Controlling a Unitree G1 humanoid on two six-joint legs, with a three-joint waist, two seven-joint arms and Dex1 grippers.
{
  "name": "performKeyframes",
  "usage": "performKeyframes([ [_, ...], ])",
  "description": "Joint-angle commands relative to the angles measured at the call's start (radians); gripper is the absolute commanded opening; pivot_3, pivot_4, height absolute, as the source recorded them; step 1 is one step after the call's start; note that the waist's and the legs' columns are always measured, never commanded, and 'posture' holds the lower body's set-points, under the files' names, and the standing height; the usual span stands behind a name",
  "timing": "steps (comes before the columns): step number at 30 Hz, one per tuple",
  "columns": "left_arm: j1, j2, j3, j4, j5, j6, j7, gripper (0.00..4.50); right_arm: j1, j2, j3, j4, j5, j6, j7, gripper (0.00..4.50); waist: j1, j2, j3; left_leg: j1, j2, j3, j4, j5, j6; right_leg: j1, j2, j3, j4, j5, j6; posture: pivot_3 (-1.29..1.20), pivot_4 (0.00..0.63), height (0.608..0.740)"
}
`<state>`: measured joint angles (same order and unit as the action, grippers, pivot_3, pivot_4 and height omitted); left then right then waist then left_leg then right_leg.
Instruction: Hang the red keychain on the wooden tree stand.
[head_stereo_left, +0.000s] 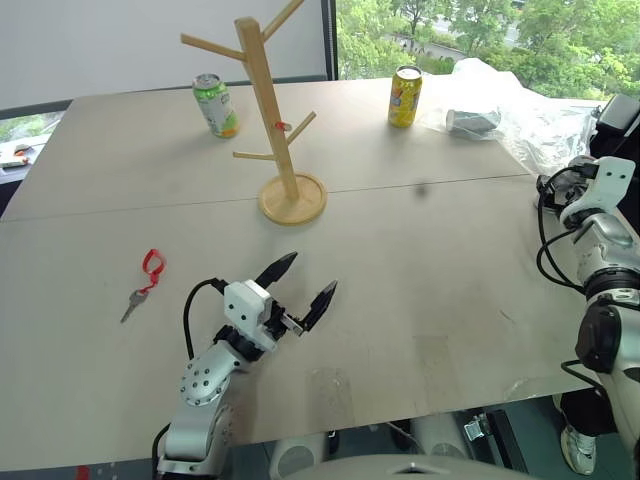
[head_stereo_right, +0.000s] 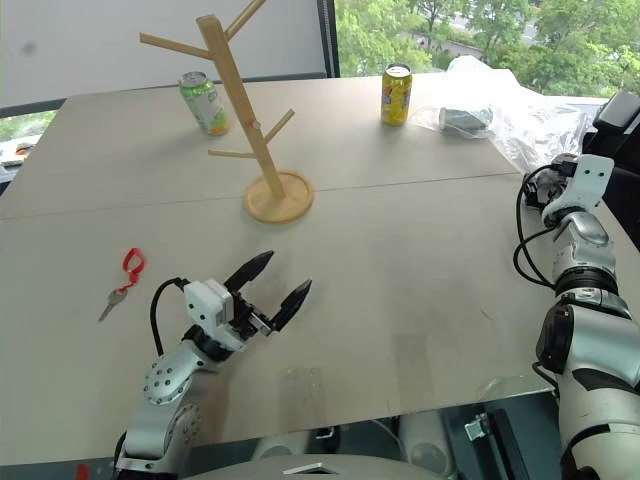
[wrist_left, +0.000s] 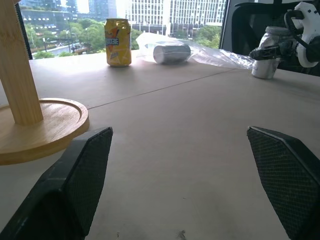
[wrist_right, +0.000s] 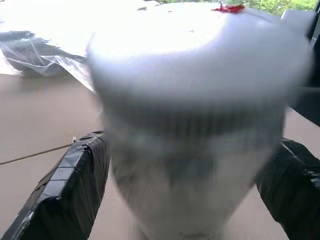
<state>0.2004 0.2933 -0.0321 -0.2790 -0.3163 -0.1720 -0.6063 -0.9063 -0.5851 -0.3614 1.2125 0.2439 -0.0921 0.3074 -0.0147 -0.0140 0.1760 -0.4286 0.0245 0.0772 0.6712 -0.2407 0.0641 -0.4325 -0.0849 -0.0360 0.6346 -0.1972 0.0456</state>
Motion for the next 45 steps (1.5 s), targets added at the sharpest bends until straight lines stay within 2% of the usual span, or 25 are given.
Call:
performKeyframes([
  [1,-0.005,-0.003,-0.005,-0.019,0.0,-0.004,0.002,4.5,-0.016,-0.038,-0.017,-0.061,0.007,-0.033,0.007,4.41,0.0,0.0,0.0,0.0,0.0,0.0,0.0,0.0,0.0,0.0,0.0,0.0,0.0,0.0,0.0,0.0,0.15,0.74],
  [15,-0.014,-0.006,-0.005,-0.007,0.008,0.005,0.004,4.5,-0.096,-0.092,-0.013,-0.247,0.018,-0.019,0.046,4.41,0.001,0.0,0.0,0.0,0.0,0.0,0.0,0.0,0.0,0.0,0.0,0.0,0.0,0.0,0.0,0.0,0.15,0.74],
  [18,-0.029,-0.01,0.004,-0.028,0.045,0.047,0.065,4.5,-0.1,-0.073,-0.001,-0.36,0.089,0.065,0.215,4.41,0.001,0.0,0.0,0.0,0.0,0.0,0.0,0.0,0.0,0.0,0.0,0.0,0.0,0.0,0.0,0.0,0.15,0.74],
  [20,-0.038,-0.013,0.014,-0.058,0.018,0.121,0.099,4.5,-0.048,-0.052,0.044,-0.514,0.151,0.153,0.375,4.41,0.001,0.0,0.0,0.0,0.001,-0.001,0.0,0.0,0.0,0.0,0.0,0.0,0.001,0.0,0.0,0.0,0.15,0.74],
  [24,-0.064,-0.031,0.129,-0.155,0.001,0.335,0.3,4.5,0.192,-0.08,0.272,-1.015,0.356,0.475,0.798,4.41,0.003,-0.001,-0.001,0.0,0.002,-0.004,0.0,0.0,0.0,0.001,0.001,-0.003,0.002,0.0,0.0,0.0,0.15,0.74],
  [27,-0.056,0.003,0.196,-0.239,-0.009,0.457,0.354,4.5,0.268,-0.1,0.372,-1.145,0.352,0.536,0.893,4.41,0.004,-0.001,-0.001,0.0,0.003,-0.007,0.0,0.0,0.0,0.001,-0.001,-0.005,0.003,0.0,0.0,0.0,0.15,0.74],
  [30,-0.047,0.054,0.323,-0.308,-0.081,0.579,0.383,4.5,0.303,-0.09,0.442,-1.173,0.305,0.514,0.945,4.41,0.005,-0.001,-0.001,-0.001,0.001,-0.006,0.003,0.0,0.0,0.001,-0.001,-0.005,0.004,0.0,0.0,0.0,0.15,0.74],
  [34,-0.038,0.12,0.543,-0.299,-0.159,0.741,0.45,4.5,0.303,-0.038,0.484,-1.156,0.278,0.474,0.98,4.41,0.004,-0.003,-0.001,-0.001,0.001,-0.007,0.006,0.0,0.0,0.001,-0.001,-0.005,0.004,-0.002,-0.003,0.0,0.15,0.74],
  [37,-0.059,0.116,0.625,-0.298,-0.174,0.859,0.551,4.5,0.299,-0.015,0.491,-1.147,0.273,0.456,1.014,4.41,0.005,-0.003,-0.001,-0.001,0.001,-0.007,0.006,0.0,0.0,0.001,-0.001,-0.005,0.005,-0.001,-0.001,0.0,0.15,0.74],
  [40,-0.071,0.089,0.638,-0.339,-0.143,0.999,0.67,4.5,0.293,-0.008,0.506,-1.133,0.254,0.438,1.041,4.41,0.011,-0.004,-0.001,-0.001,0.0,-0.007,0.006,0.0,-0.001,0.001,-0.001,-0.005,0.004,0.0,0.0,0.0,0.15,0.74],
  [45,-0.066,0.058,0.55,-0.39,-0.122,1.115,0.715,4.5,0.287,0.011,0.505,-1.111,0.229,0.417,1.046,4.41,0.018,-0.005,-0.001,-0.001,0.0,-0.007,0.007,0.0,-0.001,0.002,-0.001,-0.005,0.005,0.0,0.0,0.0,0.15,0.74],
])
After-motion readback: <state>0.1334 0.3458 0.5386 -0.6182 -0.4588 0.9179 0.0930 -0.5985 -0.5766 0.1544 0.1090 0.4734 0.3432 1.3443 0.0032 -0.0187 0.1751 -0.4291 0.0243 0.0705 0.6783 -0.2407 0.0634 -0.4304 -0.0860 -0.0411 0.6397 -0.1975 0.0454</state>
